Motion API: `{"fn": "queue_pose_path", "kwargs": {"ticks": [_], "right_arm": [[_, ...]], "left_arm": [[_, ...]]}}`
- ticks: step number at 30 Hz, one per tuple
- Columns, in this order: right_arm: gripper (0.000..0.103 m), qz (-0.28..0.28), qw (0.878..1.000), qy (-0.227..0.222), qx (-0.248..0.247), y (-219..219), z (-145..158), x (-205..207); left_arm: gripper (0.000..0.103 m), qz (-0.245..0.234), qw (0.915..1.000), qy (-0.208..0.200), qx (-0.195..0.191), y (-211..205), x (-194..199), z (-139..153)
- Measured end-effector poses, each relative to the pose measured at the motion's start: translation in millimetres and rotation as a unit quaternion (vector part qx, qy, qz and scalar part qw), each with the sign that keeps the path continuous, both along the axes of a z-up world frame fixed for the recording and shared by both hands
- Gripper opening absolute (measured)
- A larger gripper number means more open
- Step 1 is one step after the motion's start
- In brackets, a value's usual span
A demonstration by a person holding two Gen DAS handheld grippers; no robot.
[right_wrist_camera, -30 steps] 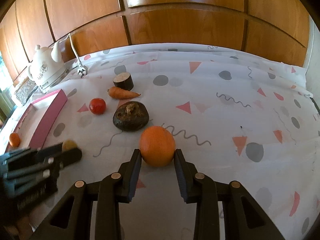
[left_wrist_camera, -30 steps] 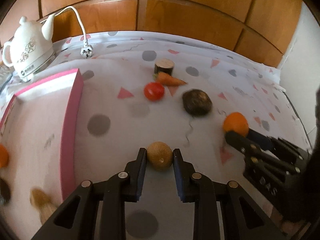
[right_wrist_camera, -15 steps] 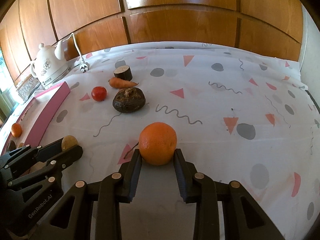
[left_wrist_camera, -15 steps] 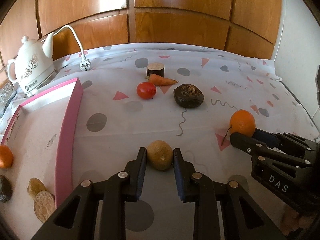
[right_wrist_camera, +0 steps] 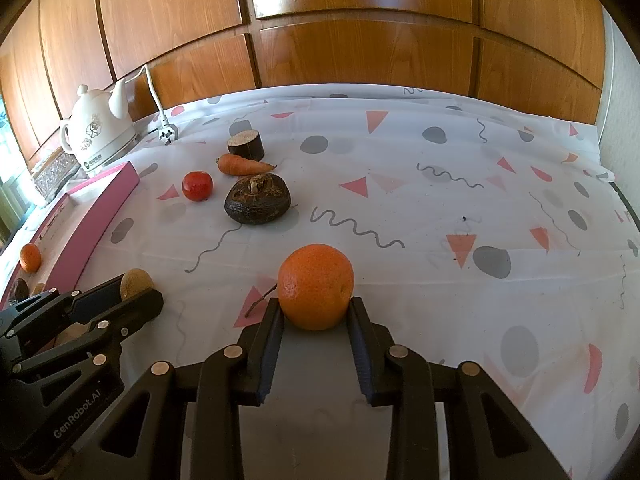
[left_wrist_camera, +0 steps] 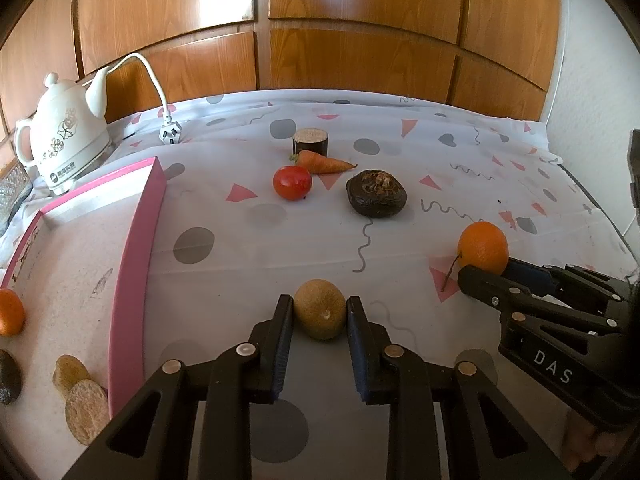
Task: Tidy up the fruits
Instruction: 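Carry both fruits into the pink tray and open both tools to release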
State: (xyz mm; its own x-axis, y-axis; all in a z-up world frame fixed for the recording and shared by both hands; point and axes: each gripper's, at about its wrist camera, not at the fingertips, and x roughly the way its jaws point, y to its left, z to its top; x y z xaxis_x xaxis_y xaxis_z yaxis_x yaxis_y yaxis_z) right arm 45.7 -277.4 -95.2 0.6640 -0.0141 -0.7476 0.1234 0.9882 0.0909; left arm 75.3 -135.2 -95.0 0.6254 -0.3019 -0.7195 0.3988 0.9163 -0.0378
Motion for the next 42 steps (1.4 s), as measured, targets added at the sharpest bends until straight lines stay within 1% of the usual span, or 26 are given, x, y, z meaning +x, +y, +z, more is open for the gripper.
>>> {"fn": "queue_pose_path", "kwargs": {"ticks": [10,14,16,21,23,25,28,32,37,40,42], "right_arm": [[0.033,0.001,1.0,0.002,0.002,-0.5,-0.5,0.2],[0.033,0.001,1.0,0.002,0.001,-0.4,-0.7,0.4],[0.033,0.001,1.0,0.002,-0.002,-0.1,-0.7,0.5],[0.033,0.001,1.0,0.003,-0.008,1.8,-1.5,0.2],[0.033,0.001,1.0,0.003,-0.01,2.5,-1.7,0.1],[0.033,0.001,1.0,0.004,-0.013,3.3,-1.7,0.3],[0.033,0.001,1.0,0.006,-0.02,4.5,-1.3,0.6],[0.033,0.001,0.999,0.011,-0.034,7.9,-0.4,1.3],[0.032,-0.006,0.999,0.021,-0.043,10.8,2.1,4.0],[0.032,0.0,0.999,0.028,-0.036,14.5,5.1,7.5],[0.032,0.013,0.999,0.03,-0.033,22.8,9.2,10.1]], "left_arm": [[0.026,-0.003,1.0,0.002,0.004,-0.2,0.3,1.7],[0.026,0.0,0.9999,0.016,0.005,1.8,0.0,6.8],[0.026,0.002,0.9997,0.024,-0.008,7.4,-1.9,13.5],[0.026,0.013,0.9988,0.015,-0.044,30.6,-7.7,43.3],[0.026,0.031,0.9978,0.013,-0.058,49.6,-5.2,56.0],[0.026,0.057,0.9964,0.012,-0.061,69.3,0.3,63.6],[0.026,0.113,0.9923,0.006,-0.051,106.1,11.0,67.7],[0.026,0.168,0.9855,0.006,-0.021,141.3,21.2,60.2],[0.027,0.204,0.9787,0.015,-0.012,165.8,21.7,49.4],[0.035,0.209,0.9775,0.019,-0.022,170.9,18.0,46.4],[0.037,0.21,0.9774,0.016,-0.023,170.3,11.3,47.5]]}}
